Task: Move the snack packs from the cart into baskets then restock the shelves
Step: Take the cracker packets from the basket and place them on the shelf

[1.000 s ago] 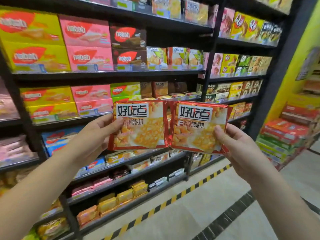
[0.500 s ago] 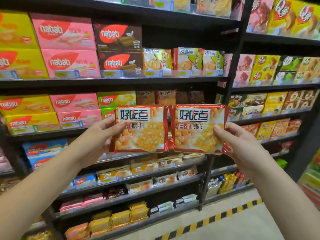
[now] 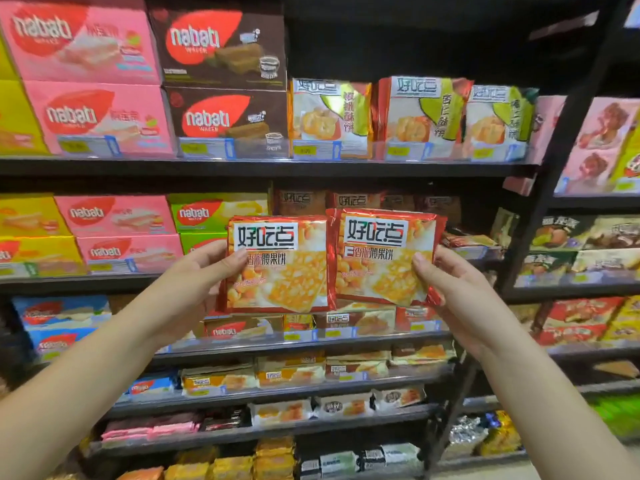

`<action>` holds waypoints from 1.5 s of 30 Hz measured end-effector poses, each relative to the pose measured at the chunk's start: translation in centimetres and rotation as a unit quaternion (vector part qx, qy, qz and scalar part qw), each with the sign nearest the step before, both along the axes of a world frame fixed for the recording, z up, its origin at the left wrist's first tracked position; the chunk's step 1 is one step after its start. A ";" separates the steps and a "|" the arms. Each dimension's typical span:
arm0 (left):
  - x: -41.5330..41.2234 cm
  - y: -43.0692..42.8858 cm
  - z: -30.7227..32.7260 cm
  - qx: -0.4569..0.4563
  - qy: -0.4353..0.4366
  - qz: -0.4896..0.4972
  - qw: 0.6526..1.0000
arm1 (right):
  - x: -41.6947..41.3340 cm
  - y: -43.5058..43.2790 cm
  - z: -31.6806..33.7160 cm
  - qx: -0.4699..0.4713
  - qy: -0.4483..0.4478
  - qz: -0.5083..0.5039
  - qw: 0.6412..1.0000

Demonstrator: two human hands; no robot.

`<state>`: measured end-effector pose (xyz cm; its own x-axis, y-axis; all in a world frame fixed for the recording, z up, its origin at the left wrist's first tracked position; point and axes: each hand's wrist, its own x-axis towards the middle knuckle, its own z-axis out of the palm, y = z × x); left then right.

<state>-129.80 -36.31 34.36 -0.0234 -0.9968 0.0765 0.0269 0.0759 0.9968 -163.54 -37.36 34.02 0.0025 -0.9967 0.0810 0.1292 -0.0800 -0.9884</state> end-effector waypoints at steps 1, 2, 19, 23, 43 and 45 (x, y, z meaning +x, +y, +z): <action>0.2 -1.3 -0.3 -0.001 0.003 0.006 1.000 | 0.2 -1.5 -0.1 0.007 -0.004 0.009 1.000; 0.3 -2.7 -0.4 -0.002 0.006 0.010 1.000 | 0.3 -3.1 0.0 0.013 -0.004 0.016 1.000; -1.4 -12.8 0.1 0.028 0.036 0.090 0.995 | 0.3 -20.1 -0.3 -0.003 0.054 0.076 0.996; -1.5 -13.6 -0.1 0.033 0.033 0.098 0.994 | 0.5 -22.3 -0.2 -0.015 0.046 0.089 0.995; -0.8 -14.4 0.5 0.063 0.035 0.129 0.989 | 8.9 -28.9 -1.5 0.010 0.204 -0.038 0.978; -0.6 -14.5 0.5 0.065 0.034 0.128 0.989 | 9.7 -29.2 -1.6 0.000 0.237 -0.050 0.970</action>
<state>-130.41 -50.77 34.84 0.2324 -0.9707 -0.0607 0.0906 -0.0405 0.9951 -153.86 -66.59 32.43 -0.0569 -0.9939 0.0943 -0.3475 -0.0688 -0.9352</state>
